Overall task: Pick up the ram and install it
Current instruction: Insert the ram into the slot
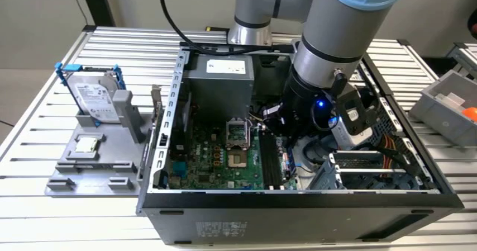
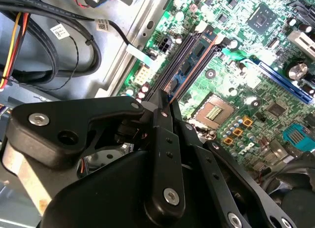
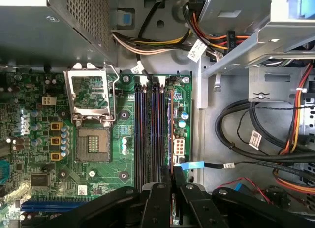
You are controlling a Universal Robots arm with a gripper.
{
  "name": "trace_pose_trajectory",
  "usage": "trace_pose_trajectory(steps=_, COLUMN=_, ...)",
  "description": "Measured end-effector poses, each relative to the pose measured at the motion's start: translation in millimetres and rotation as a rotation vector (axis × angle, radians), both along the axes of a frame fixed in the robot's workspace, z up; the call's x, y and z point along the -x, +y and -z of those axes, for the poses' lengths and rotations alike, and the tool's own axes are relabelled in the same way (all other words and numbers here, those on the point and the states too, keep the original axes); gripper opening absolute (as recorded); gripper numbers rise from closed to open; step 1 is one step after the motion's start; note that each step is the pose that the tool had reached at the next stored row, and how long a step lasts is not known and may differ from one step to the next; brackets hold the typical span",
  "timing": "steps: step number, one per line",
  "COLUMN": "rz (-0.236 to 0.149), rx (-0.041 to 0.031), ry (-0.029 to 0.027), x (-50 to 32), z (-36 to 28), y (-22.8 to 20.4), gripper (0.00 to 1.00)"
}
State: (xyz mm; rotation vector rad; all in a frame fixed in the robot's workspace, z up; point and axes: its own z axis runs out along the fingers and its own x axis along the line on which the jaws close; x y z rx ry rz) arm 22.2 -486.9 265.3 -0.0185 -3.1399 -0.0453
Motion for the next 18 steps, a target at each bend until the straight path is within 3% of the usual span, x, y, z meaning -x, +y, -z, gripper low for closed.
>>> trace_pose_trajectory(steps=12, rz=0.008, rx=0.0002, ry=0.0001, x=0.1, z=7.6, y=0.0, gripper=0.0)
trace_pose_trajectory(steps=18, rz=0.008, rx=0.0031, ry=0.0001, x=0.3, z=10.7, y=4.3, gripper=0.0)
